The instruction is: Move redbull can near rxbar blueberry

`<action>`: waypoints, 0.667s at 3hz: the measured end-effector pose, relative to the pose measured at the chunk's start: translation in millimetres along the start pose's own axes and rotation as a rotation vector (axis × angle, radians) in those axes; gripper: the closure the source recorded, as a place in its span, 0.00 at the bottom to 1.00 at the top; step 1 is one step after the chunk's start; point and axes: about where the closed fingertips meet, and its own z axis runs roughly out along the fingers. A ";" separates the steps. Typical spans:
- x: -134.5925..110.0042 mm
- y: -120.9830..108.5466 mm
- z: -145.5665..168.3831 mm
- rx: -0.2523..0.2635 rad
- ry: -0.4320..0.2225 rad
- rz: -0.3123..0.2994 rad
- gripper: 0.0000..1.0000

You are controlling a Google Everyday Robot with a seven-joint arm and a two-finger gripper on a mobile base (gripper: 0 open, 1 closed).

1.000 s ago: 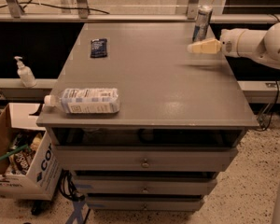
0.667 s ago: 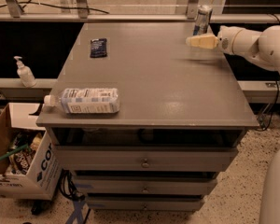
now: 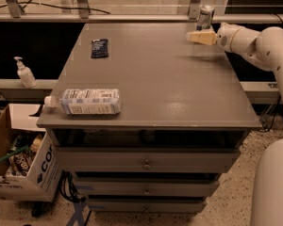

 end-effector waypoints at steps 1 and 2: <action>3.9 3.0 9.8 -0.005 -0.025 -0.032 0.00; 11.6 2.2 23.4 0.004 -0.033 -0.104 0.00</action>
Offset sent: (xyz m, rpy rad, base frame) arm 0.0289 0.0142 -0.0251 -0.1503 -0.1476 -0.0041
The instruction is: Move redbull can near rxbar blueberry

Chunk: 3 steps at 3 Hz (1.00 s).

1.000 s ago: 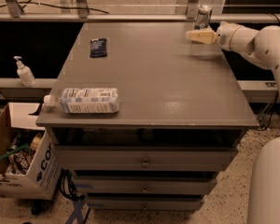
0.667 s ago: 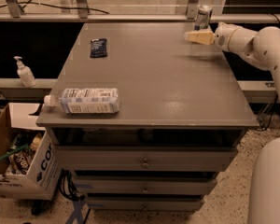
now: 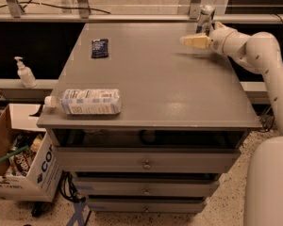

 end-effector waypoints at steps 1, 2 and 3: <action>3.8 -7.7 9.1 0.027 0.001 -0.080 0.00; 3.7 -19.0 15.3 0.065 0.000 -0.144 0.18; -0.4 -27.4 18.0 0.089 -0.012 -0.188 0.41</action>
Offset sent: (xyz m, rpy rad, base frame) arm 0.0362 -0.0254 -0.0002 -0.1919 -0.1327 -0.1012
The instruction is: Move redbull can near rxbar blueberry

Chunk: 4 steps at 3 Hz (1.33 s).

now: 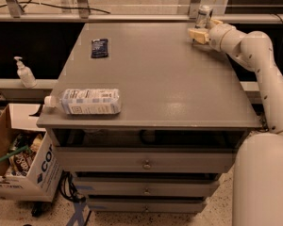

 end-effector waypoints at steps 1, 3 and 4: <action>-0.2 -4.4 0.1 0.012 -0.003 -0.008 0.64; -16.7 -5.4 -8.4 0.004 -0.009 0.022 1.00; -36.5 6.7 -16.6 -0.025 -0.015 0.069 1.00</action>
Offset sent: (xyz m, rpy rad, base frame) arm -0.0016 -0.0185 0.0092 0.0084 0.0003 -0.0315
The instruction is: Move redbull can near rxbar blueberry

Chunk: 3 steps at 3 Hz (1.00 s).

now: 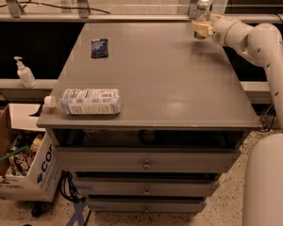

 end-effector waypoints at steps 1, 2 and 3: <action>-10.4 22.1 -6.9 -0.050 0.000 0.087 1.00; -21.0 58.0 -11.7 -0.142 -0.020 0.189 1.00; -34.8 95.5 -11.2 -0.250 -0.048 0.261 1.00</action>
Offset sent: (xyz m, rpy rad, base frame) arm -0.0745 0.0825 0.0194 0.2945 0.1585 0.2495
